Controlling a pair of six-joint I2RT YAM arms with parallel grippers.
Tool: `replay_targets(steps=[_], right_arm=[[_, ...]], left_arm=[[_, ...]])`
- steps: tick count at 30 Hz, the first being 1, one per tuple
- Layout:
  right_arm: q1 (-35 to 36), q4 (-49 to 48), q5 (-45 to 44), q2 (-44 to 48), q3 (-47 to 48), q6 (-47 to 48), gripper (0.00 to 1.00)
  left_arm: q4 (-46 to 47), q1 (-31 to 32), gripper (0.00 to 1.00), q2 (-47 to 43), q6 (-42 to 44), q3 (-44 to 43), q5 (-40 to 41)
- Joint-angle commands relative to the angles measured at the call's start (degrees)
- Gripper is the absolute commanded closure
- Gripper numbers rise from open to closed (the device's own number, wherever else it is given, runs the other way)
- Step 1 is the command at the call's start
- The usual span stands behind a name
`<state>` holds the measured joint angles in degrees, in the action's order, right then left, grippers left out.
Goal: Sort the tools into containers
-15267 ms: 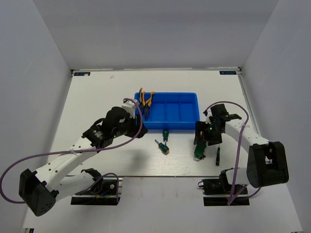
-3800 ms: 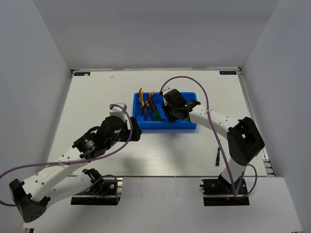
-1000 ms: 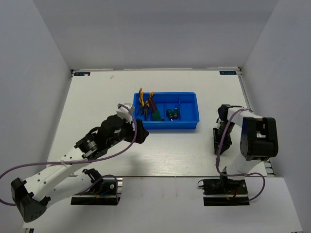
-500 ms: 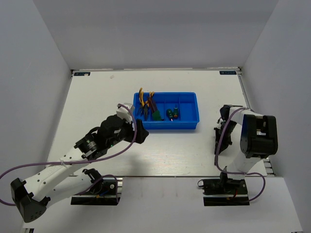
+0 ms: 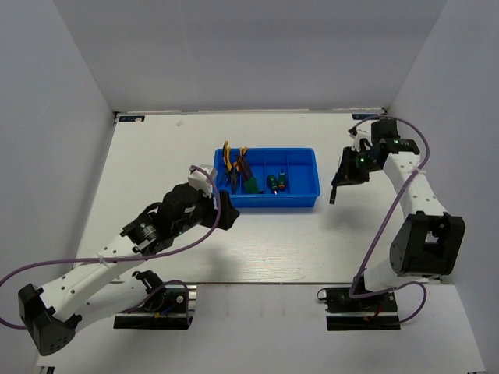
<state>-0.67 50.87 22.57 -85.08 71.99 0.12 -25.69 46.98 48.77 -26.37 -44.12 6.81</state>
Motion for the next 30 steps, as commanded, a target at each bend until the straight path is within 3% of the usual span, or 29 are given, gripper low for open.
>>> replay_targets(steps=[1,4,11,15,16,17,19,22,23,25,26,28,29,30], right_arm=[[0.5,-4.8,7.0,-3.2,7.8,-3.4,1.0],[4.1,-6.0,9.4,-14.4,16.5,-7.1,1.0],[9.2,-11.4,2.7,-23.5,26.5,-9.1,1.0],[10.9,-11.1,-1.2,-26.3,26.6,-7.6,0.78],[11.3,-11.6,-2.0,-26.1,25.9,-7.3,0.56],[11.5,-11.6,-2.1,-25.4,25.1,-7.0,0.43],[11.7,-11.6,-2.2,-24.2,24.3,-6.4,0.31],[11.8,-11.1,-2.2,-23.0,23.7,-6.2,0.33],[11.8,-10.9,-2.2,-22.6,23.6,-6.2,0.39],[11.7,-9.8,-2.4,-20.0,22.9,-6.4,0.65],[11.7,-9.7,-2.3,-18.7,22.6,-6.3,0.85],[11.7,-11.3,-3.0,-13.8,18.0,-4.1,0.86],[11.7,-12.6,-6.0,-7.0,13.4,-3.7,0.72],[11.8,-15.9,-7.2,-4.8,8.0,-3.3,0.59]], left_arm=[[0.2,-0.1,0.02,0.7,0.4,-2.8,-0.7],[0.2,-0.1,0.02,2.2,0.4,-4.0,-0.1],[0.2,-0.1,0.02,3.5,-1.0,-5.1,0.9],[-0.8,-0.1,0.02,5.2,-1.5,-6.1,0.9],[-0.9,-0.1,0.02,5.2,-1.5,-6.2,0.9],[-0.9,-0.1,0.02,5.2,-1.5,-6.2,1.4],[-0.9,-0.1,0.02,5.2,-1.5,-6.7,1.5],[-0.9,-0.1,0.01,6.3,-0.9,-7.2,1.5],[-0.9,-0.1,0.01,6.9,-0.9,-7.2,1.5],[-0.9,-0.1,0.01,7.6,-0.9,-8.4,1.5],[-0.9,-0.1,0.03,8.1,-0.3,-8.4,1.5],[-0.9,-0.1,0.18,8.6,0.4,-9.7,1.5],[-0.3,-0.1,0.33,9.1,1.1,-9.7,2.0],[0.3,-0.1,0.64,9.1,1.1,-9.7,2.6]])
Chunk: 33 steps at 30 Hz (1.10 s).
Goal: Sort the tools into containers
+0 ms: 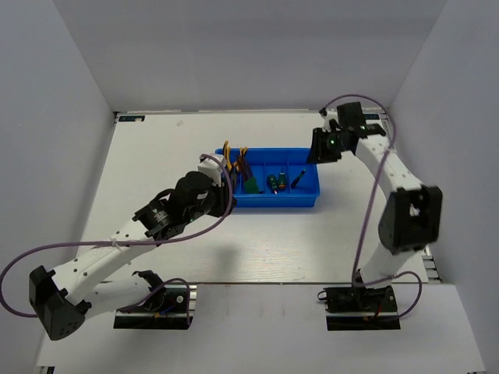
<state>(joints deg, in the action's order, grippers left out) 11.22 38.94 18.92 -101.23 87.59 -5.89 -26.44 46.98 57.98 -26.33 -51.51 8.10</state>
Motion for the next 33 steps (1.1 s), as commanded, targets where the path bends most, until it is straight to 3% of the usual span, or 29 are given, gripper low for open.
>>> replay_targets(steps=[1,3,4,6,7,12,14,16,17,18,19,20,21,22,23,25,33], right_arm=[[-0.2,-6.5,-6.7,16.0,-12.6,3.2,0.46],[-0.1,-8.1,-9.0,22.5,-16.9,4.6,0.42],[-0.2,-9.5,-9.1,24.0,-21.9,4.8,0.39],[-0.3,-10.9,-10.1,28.8,-24.1,5.2,0.39],[-0.2,-10.9,-10.0,29.2,-24.8,5.4,0.39],[-0.2,-5.8,-8.5,27.2,-20.0,4.2,0.38],[-0.2,-7.4,-7.4,29.3,-21.5,4.4,0.36],[-0.5,-8.3,-7.8,30.7,-22.9,4.3,0.34],[-0.3,-8.4,-8.5,31.4,-24.8,3.7,0.32],[-0.2,-8.4,-9.2,33.7,-25.5,3.3,0.26],[-0.2,-8.3,-11.3,34.3,-26.1,2.8,0.16],[-0.2,-7.2,-11.5,35.9,-27.3,2.3,0.12],[-0.3,-6.4,-12.3,36.4,-27.5,1.9,0.1],[-0.5,-5.5,-13.9,38.0,-28.0,1.8,0.1],[-0.3,-5.3,-14.7,39.6,-28.7,1.8,0.1],[-0.5,-4.9,-14.6,44.1,-31.4,2.8,0.1],[-0.4,-8.8,-8.2,55.8,-43.8,2.6,0.1]], left_arm=[[1.6,-0.1,0.75,1.2,1.7,-2.3,1.8],[1.6,-0.7,0.79,2.4,1.7,-2.8,1.8],[1.6,-0.7,0.7,3.0,1.7,-2.8,1.8],[1.6,-0.7,0.46,4.2,1.7,-3.5,0.6],[2.2,-0.7,0.25,4.8,1.7,-3.5,0.1],[2.9,-0.7,0.2,4.8,1.1,-3.0,-1.2],[2.4,-0.7,0.26,3.6,1.1,-3.6,0.4],[1.7,-0.7,0.39,2.8,1.1,-3.6,1.7],[1.7,-0.7,0.67,2.1,1.1,-3.6,1.7],[1.7,-0.7,0.8,2.1,1.1,-4.1,2.5],[1.7,-0.7,0.89,2.1,1.1,-4.7,2.5],[1.0,-0.7,0.94,2.1,1.1,-4.7,3.1],[1.0,-0.7,0.91,2.6,1.1,-5.4,3.1],[1.0,-0.7,0.79,2.6,1.1,-5.4,3.1],[1.0,-0.7,0.32,3.2,1.1,-5.4,3.1],[1.0,-0.7,0.01,3.9,0.4,-4.7,2.4],[2.4,-0.7,0.0,4.9,0.4,-3.1,1.2]])
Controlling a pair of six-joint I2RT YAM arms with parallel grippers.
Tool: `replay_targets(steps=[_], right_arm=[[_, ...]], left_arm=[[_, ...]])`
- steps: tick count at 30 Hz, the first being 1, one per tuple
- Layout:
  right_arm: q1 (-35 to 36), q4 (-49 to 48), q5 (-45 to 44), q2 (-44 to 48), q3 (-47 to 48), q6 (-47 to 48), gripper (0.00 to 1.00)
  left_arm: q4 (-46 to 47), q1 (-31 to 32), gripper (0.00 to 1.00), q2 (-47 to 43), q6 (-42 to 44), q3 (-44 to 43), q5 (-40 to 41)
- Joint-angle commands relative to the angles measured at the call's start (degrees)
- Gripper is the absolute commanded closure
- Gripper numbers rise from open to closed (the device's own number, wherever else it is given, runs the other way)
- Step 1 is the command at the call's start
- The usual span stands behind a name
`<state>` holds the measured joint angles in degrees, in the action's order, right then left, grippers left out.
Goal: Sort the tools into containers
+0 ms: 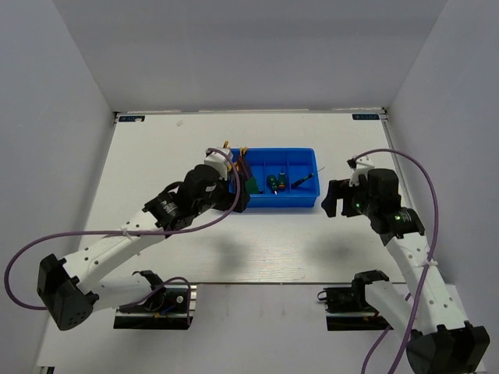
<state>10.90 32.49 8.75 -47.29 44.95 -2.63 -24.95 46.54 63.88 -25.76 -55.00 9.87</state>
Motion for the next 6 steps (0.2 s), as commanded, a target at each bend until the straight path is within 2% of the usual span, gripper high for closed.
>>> replay_targets(steps=[1,6], right_arm=[[-0.2,-2.3,2.0,2.3,-1.4,-1.6,0.1],[0.0,-2.3,2.6,2.7,-2.4,-1.3,0.1]], left_arm=[[1.0,-0.2,0.0,-1.7,-0.2,0.4,-0.6],[1.5,-0.2,0.0,-2.8,1.4,1.0,0.0]])
